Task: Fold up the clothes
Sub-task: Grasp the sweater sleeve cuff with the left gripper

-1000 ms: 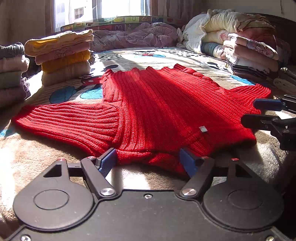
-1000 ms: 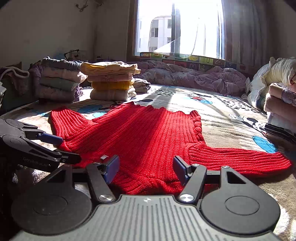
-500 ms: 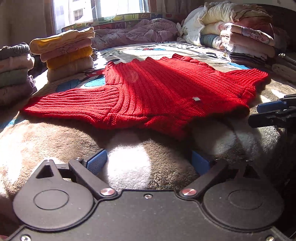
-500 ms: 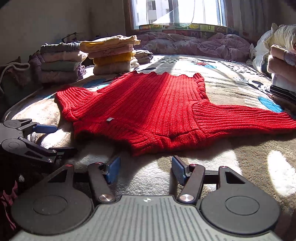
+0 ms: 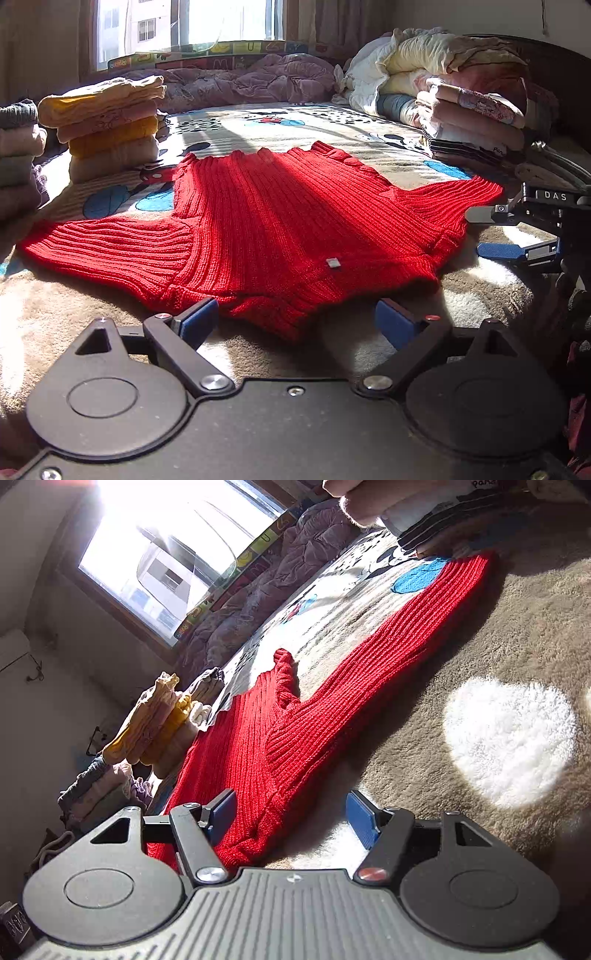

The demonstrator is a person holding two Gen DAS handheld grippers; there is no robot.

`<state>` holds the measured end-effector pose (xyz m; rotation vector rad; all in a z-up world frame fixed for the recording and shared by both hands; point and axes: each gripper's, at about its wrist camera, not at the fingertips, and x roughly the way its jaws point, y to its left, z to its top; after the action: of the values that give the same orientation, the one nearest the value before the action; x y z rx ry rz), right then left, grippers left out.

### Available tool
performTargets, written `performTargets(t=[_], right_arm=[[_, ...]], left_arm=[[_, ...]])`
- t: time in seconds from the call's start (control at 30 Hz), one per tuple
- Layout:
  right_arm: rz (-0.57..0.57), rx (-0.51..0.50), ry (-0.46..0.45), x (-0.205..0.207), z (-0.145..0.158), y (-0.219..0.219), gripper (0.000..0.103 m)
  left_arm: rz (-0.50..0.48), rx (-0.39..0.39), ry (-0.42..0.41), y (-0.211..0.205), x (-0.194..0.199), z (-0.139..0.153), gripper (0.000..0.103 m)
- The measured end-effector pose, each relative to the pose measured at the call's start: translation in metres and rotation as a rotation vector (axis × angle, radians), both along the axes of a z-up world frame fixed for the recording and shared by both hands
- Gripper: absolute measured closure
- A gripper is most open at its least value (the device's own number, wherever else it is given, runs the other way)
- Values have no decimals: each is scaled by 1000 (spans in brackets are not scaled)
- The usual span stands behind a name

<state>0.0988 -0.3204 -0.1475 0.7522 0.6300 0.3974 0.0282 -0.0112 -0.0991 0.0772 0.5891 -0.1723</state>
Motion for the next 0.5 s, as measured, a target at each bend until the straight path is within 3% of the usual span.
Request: performTargets(t=[0.17, 0.3, 0.5], right_arm=[[26, -61, -44, 18, 0, 15, 39], [11, -117, -67, 27, 2, 21, 45], [-19, -147, -87, 37, 4, 16, 47]], left_arm=[[-22, 32, 48, -25, 32, 3, 16], [-25, 0, 67, -41, 68, 11, 27], [-37, -64, 108, -70, 146, 31, 34]])
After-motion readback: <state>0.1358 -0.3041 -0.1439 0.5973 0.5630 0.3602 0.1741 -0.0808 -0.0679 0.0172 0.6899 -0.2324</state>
